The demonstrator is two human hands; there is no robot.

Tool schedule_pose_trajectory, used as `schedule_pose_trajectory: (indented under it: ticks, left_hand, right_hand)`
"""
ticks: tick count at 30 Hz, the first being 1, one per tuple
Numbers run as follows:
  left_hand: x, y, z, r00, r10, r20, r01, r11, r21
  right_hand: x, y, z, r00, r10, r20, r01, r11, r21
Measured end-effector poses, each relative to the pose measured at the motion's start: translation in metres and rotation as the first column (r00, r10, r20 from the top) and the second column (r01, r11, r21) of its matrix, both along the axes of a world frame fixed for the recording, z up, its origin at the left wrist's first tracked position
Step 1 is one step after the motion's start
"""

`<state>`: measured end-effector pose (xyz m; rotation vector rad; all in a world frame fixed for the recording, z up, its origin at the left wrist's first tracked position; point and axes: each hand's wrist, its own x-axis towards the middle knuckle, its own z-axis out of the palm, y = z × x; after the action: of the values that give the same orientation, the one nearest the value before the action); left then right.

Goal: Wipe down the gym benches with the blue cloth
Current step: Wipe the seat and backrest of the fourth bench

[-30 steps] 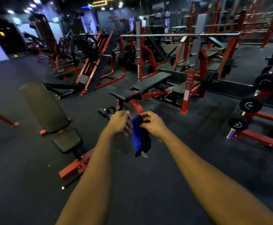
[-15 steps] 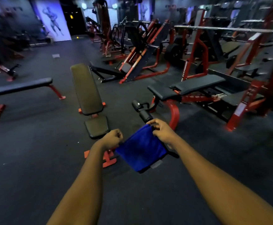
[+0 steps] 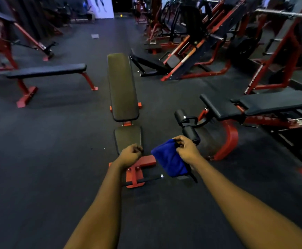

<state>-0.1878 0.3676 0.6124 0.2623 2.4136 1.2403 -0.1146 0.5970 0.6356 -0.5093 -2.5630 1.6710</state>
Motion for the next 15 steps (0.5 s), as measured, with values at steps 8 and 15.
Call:
schedule_pose_trajectory:
  ticks: [8, 15]
  left_hand:
    - [-0.102, 0.019, -0.060, 0.952, 0.305, -0.011, -0.305, 0.949, -0.080]
    - [-0.142, 0.029, -0.088, 0.802, 0.597, -0.020, -0.597, 0.801, -0.050]
  right_hand:
    - [-0.165, 0.025, -0.075, 0.973, 0.211, 0.092, -0.210, 0.977, -0.025]
    - [-0.273, 0.020, -0.131, 0.926, 0.365, 0.095, -0.362, 0.931, -0.042]
